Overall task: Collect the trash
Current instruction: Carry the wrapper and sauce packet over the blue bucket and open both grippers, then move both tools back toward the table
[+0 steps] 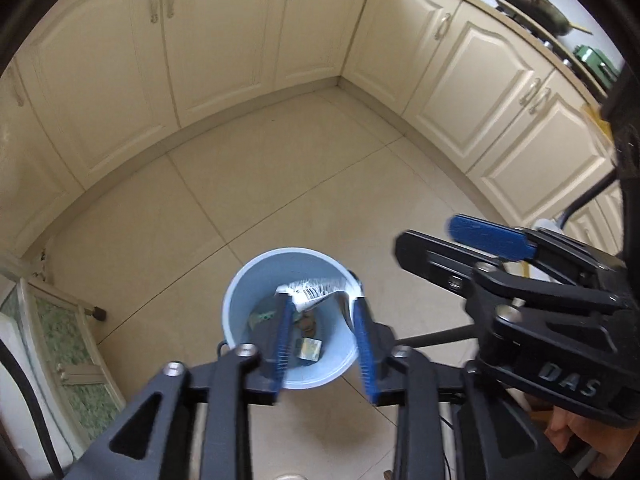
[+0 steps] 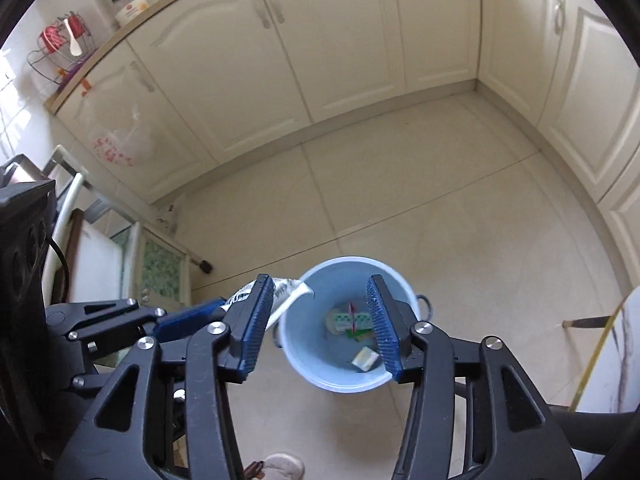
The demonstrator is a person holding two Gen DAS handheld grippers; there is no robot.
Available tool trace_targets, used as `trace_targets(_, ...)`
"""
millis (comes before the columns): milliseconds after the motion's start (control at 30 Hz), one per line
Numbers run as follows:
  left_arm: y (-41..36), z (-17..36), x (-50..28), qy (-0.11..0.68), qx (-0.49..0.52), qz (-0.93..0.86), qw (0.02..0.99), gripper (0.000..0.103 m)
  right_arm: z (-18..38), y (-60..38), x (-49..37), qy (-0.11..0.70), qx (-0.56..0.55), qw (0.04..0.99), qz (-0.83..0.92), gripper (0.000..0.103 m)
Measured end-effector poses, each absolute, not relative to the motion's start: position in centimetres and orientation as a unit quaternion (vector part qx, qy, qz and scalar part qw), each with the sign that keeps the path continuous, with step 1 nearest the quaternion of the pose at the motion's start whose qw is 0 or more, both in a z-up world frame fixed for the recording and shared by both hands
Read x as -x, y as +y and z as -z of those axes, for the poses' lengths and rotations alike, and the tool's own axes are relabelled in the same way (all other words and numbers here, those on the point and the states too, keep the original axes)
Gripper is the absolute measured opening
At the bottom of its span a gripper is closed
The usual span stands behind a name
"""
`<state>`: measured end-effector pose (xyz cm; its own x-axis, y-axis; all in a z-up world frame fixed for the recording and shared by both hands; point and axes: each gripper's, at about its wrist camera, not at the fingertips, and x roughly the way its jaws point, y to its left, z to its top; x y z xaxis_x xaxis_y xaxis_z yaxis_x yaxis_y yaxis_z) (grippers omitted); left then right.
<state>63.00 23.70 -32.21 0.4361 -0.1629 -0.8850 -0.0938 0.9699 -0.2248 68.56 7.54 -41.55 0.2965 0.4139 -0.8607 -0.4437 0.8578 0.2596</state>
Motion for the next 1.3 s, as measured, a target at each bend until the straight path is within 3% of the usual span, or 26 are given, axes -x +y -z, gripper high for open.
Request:
trace_targets(67, 23.6, 32.1, -63.4, 0.527, 0.127, 0.015, 0.84, 0.046, 41.2, 7.1, -68.6, 0.53, 0.017, 0.808, -0.258, 0.06)
trace_targets(267, 23.1, 29.5, -62.2, 0.506, 0.122, -0.013, 0.854, 0.05, 38.6, 5.6, -67.4, 0.511, 0.023, 0.826, -0.237, 0.061)
trace_targets(367, 23.0, 27.5, -61.5, 0.484, 0.127, -0.02, 0.866, 0.051, 36.4, 5.2, -66.2, 0.5, 0.025, 0.833, -0.234, 0.069)
trace_targets(500, 22.3, 23.7, -59.1, 0.445, 0.125, -0.035, 0.886, 0.054, 32.1, 4.6, -63.5, 0.472, 0.022, 0.847, -0.243, 0.07)
trace_targets(567, 21.5, 21.5, -57.8, 0.421, 0.122, -0.042, 0.898, 0.06, 29.6, 4.2, -61.6, 0.452, 0.026, 0.857, -0.246, 0.074)
trace_targets(667, 20.3, 18.1, -55.3, 0.381, 0.112, -0.057, 0.916, 0.071, 25.3, 3.5, -58.3, 0.414, 0.041, 0.878, -0.237, 0.089)
trace_targets(900, 14.6, 11.1, -49.9, 0.283, 0.087, -0.063, 0.953, 0.091, 15.7, -0.5, -49.6, 0.335, 0.039, 0.921, -0.194, 0.102)
trace_targets(1067, 9.8, 8.4, -45.5, 0.23, 0.067, -0.046, 0.97, 0.101, 10.2, -4.6, -43.0, 0.288, 0.031, 0.944, -0.158, 0.103)
trace_targets(1300, 5.0, 7.3, -35.6, 0.165, 0.054, -0.015, 0.985, 0.102, 4.0, -10.0, -34.2, 0.226, 0.013, 0.968, -0.105, 0.103)
